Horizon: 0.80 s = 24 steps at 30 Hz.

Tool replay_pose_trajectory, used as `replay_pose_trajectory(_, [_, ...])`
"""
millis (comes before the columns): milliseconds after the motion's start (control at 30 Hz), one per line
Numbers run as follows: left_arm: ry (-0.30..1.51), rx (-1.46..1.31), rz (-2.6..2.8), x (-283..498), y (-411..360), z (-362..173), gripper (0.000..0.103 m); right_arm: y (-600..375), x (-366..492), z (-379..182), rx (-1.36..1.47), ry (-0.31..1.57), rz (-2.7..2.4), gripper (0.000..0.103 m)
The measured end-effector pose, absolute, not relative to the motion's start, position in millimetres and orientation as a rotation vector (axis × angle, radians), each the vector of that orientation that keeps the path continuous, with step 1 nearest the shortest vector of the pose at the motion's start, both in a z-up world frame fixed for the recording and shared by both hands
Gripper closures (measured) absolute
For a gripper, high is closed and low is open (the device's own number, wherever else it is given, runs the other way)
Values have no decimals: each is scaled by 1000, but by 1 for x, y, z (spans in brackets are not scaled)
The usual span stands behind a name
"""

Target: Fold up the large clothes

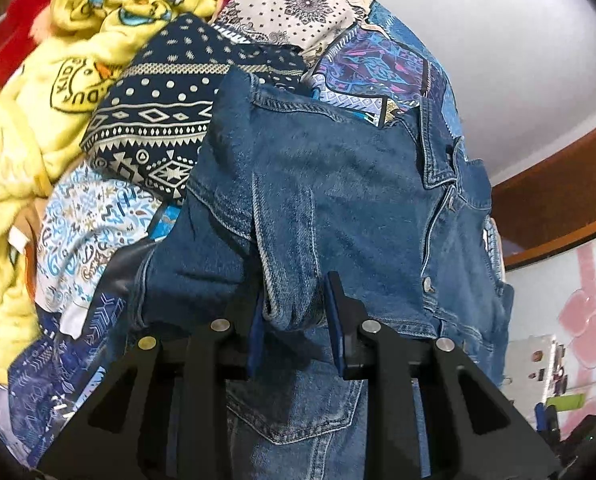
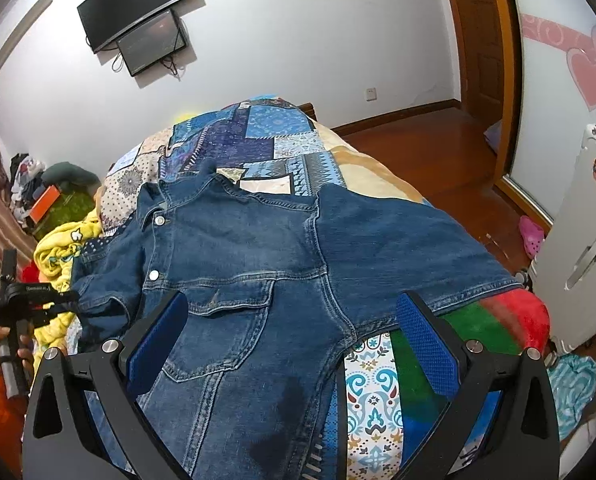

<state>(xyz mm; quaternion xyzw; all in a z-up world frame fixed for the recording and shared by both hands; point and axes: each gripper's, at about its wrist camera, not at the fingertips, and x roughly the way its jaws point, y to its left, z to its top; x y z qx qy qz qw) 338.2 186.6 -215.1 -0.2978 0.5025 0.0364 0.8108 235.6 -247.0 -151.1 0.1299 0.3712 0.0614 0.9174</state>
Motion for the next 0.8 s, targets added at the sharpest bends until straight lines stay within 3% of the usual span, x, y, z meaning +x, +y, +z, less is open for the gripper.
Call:
replay_pose_trajectory(400, [1054,-602,97,330,184,-205,72,-238,236,-152,241,771,150,0])
replay_pose_trajectory(433, [1041,-580,102,331,184,-202,73,-238,236,-152,239,771,150,0])
replay_pose_trajectory(533, [1023,-487,96,339,179,-195,92,-237,235,-152,235,770,148,0])
replay_pose_trajectory(800, [986,-314,31,388,142,-157,98,-243,232,-150,252,756,138,0])
